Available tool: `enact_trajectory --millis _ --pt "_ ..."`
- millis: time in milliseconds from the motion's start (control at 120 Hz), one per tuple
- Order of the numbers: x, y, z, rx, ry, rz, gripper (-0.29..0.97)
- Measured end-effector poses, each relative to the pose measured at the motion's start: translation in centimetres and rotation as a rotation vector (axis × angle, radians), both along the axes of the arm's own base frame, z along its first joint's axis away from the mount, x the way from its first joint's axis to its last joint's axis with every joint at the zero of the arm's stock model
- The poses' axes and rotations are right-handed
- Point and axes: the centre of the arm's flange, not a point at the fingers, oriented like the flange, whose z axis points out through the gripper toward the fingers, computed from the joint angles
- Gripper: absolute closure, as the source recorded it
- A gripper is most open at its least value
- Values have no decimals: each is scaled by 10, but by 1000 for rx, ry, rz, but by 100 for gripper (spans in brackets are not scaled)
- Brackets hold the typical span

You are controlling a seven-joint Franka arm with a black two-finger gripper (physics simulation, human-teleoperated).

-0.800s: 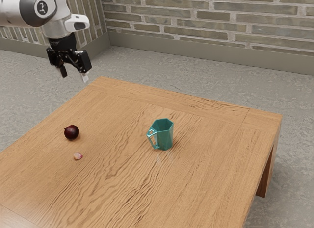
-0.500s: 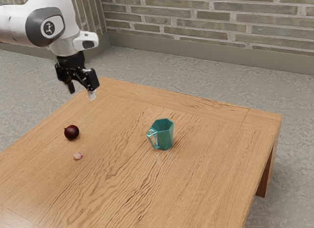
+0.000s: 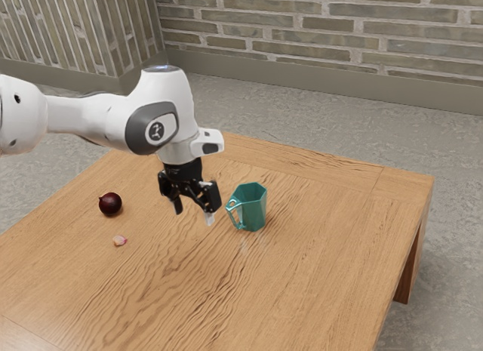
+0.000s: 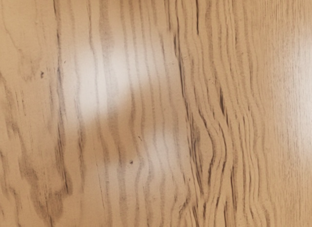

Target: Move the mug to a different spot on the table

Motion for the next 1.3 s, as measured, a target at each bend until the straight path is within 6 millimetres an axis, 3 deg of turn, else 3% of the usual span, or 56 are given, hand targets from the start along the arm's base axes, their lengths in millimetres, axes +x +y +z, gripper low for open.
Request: enact_trajectory --millis 192,442,733,975,1300 --pt "5 -4 -63 1 -2 34 2" --pt "31 -1 -99 19 -153 40 2" --pt "47 -3 -99 15 -293 -7 12" --pt "53 -6 -112 15 -329 -61 26" --pt "63 -8 -114 13 -398 -101 41"
